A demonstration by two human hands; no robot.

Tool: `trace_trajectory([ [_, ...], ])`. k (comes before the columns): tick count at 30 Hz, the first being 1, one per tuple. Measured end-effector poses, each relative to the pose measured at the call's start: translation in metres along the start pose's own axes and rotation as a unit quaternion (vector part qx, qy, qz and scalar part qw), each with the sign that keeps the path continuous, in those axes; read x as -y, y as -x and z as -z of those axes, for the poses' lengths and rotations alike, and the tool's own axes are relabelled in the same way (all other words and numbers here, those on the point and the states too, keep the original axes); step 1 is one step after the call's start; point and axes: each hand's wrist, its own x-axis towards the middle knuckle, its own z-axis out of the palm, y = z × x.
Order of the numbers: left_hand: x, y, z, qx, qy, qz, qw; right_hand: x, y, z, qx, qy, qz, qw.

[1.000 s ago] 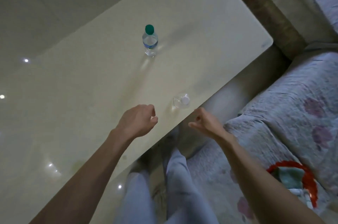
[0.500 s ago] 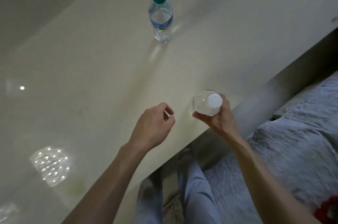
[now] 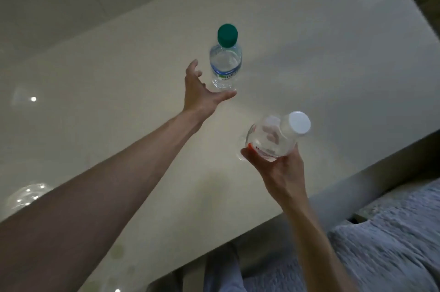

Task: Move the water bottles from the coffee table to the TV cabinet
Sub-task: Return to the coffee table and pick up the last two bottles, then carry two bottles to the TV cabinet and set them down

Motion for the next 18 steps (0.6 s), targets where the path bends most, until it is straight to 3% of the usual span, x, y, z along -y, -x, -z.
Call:
trace_trajectory([
  [5, 0.002, -0.03, -0.016, -0.039, -0.014, -0.085, 0.996, -0.008, 0.006, 0.012, 0.029, 0.015, -0.023, 0.999],
  [11, -0.004, -0.014, -0.019, -0.049, 0.075, -0.048, 0.995, -0.013, 0.018, 0.03, 0.019, 0.059, -0.057, 0.996],
  [18, -0.01, 0.082, 0.035, -0.027, 0.077, 0.032, 0.996, 0.034, 0.038, 0.043, 0.006, 0.074, -0.054, 0.996],
])
